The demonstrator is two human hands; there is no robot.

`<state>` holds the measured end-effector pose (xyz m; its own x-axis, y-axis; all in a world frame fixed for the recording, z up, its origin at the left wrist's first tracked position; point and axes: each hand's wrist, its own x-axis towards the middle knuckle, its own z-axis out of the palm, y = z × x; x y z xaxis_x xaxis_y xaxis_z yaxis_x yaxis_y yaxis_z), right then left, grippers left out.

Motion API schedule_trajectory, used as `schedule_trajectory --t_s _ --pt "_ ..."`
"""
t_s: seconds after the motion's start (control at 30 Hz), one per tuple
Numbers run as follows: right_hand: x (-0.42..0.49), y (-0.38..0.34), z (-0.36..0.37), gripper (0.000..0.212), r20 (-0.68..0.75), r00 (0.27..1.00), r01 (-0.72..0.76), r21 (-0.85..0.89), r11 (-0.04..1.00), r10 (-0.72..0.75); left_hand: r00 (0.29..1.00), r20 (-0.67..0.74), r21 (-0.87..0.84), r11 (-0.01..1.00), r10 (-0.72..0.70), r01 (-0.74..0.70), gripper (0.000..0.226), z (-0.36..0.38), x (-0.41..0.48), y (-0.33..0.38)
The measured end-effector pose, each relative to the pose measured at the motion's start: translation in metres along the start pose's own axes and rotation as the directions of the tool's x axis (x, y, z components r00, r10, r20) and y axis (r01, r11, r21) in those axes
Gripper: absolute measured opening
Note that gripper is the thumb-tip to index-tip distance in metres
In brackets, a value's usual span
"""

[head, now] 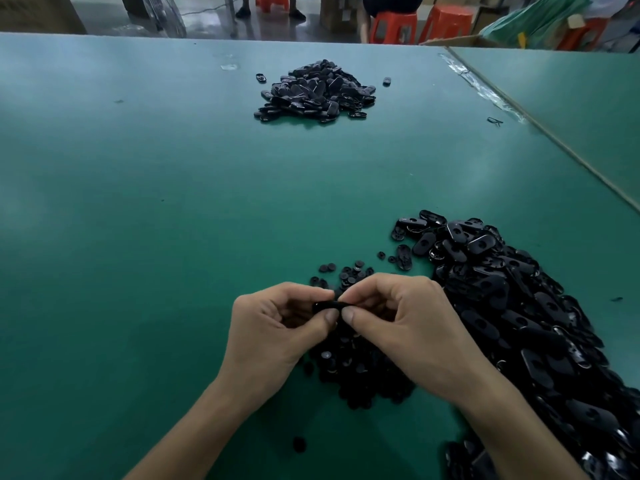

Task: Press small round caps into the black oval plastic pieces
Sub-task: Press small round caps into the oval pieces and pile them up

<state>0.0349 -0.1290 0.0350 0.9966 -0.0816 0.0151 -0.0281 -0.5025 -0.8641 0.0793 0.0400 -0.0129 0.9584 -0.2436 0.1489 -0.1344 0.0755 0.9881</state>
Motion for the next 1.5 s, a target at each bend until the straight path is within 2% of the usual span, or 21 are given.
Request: schedule_trajectory --t_s 0.2,0.3,0.37,0.47,0.53,0.63,0.73,0.8,0.87,0.93,1.0,1.07,1.13,1.2,1.23,1.3,1.4,1.5 --pt "0.008 0.000 -0.005 0.011 0.017 1.000 0.025 -0.065 0.998 -0.023 1.000 -0.025 0.075 0.997 0.019 -0.017 0.030 -0.002 0.005 -0.001" --pt "0.027 0.011 -0.017 0.019 -0.108 0.993 0.009 -0.276 0.961 -0.040 0.984 -0.168 0.162 0.986 0.055 -0.028 0.029 -0.015 0.016 0.000" --pt "0.041 0.022 -0.027 0.029 -0.188 0.981 -0.056 -0.468 0.882 -0.037 0.968 -0.241 0.223 0.975 0.069 -0.014 0.026 -0.028 0.025 -0.001" --pt "0.052 0.035 -0.034 0.033 -0.163 0.986 -0.143 -0.646 0.750 0.048 0.954 -0.290 0.331 0.943 0.083 0.019 0.025 -0.042 0.032 -0.004" --pt "0.054 0.039 -0.033 0.033 -0.116 0.990 -0.136 -0.705 0.696 0.077 0.948 -0.305 0.438 0.897 0.089 0.056 0.022 -0.044 0.034 -0.007" --pt "0.052 0.042 -0.031 0.029 -0.126 0.991 -0.126 -0.723 0.679 0.050 0.947 -0.314 0.593 0.794 0.072 0.136 0.024 -0.047 0.035 -0.011" --pt "0.046 0.043 -0.030 0.024 -0.185 0.983 -0.134 -0.692 0.710 0.006 0.950 -0.301 0.753 0.631 0.079 0.186 0.027 -0.051 0.034 -0.011" --pt "0.044 0.042 -0.029 0.025 -0.198 0.980 -0.132 -0.688 0.713 -0.010 0.957 -0.272 0.829 0.530 0.099 0.180 0.036 -0.052 0.035 -0.014" --pt "0.043 0.042 -0.028 0.025 -0.197 0.980 -0.129 -0.705 0.697 -0.019 0.959 -0.272 0.852 0.484 0.084 0.200 0.051 -0.050 0.035 -0.015" --pt "0.042 0.042 -0.029 0.025 -0.227 0.974 -0.148 -0.705 0.694 -0.023 0.957 -0.275 0.848 0.493 0.094 0.195 0.055 -0.049 0.034 -0.015" --pt "0.042 0.043 -0.031 0.025 -0.290 0.956 -0.173 -0.668 0.724 -0.039 0.953 -0.253 0.819 0.561 0.169 0.118 0.042 -0.046 0.031 -0.014" --pt "0.039 0.043 -0.033 0.023 -0.341 0.938 -0.160 -0.570 0.806 -0.056 0.948 -0.203 0.771 0.637 0.244 0.002 0.026 -0.039 0.028 -0.010" --pt "0.032 0.036 -0.032 0.022 -0.343 0.939 -0.101 -0.332 0.938 -0.020 0.954 -0.131 0.686 0.719 0.269 -0.109 0.021 -0.029 0.023 -0.005" --pt "0.023 0.026 -0.027 0.026 -0.226 0.971 -0.068 0.049 0.996 0.077 0.967 -0.073 0.564 0.810 0.245 -0.163 0.024 -0.018 0.018 0.001" --pt "0.020 0.021 -0.023 0.027 -0.139 0.985 -0.074 0.222 0.972 0.106 0.974 -0.056 0.498 0.852 0.218 -0.162 0.025 -0.014 0.015 0.003" --pt "0.014 0.013 -0.015 0.027 -0.010 0.994 -0.097 0.421 0.902 0.112 0.988 -0.034 0.374 0.918 0.152 -0.128 0.025 -0.008 0.010 0.005" --pt "0.010 0.007 -0.005 0.024 0.060 0.995 -0.103 0.499 0.860 0.084 0.997 -0.008 0.239 0.969 0.070 -0.066 0.022 -0.004 0.004 0.006" --pt "0.007 0.004 0.001 0.023 0.057 0.997 -0.080 0.486 0.870 0.060 0.999 0.006 0.143 0.989 0.037 -0.037 0.015 -0.005 0.003 0.004"
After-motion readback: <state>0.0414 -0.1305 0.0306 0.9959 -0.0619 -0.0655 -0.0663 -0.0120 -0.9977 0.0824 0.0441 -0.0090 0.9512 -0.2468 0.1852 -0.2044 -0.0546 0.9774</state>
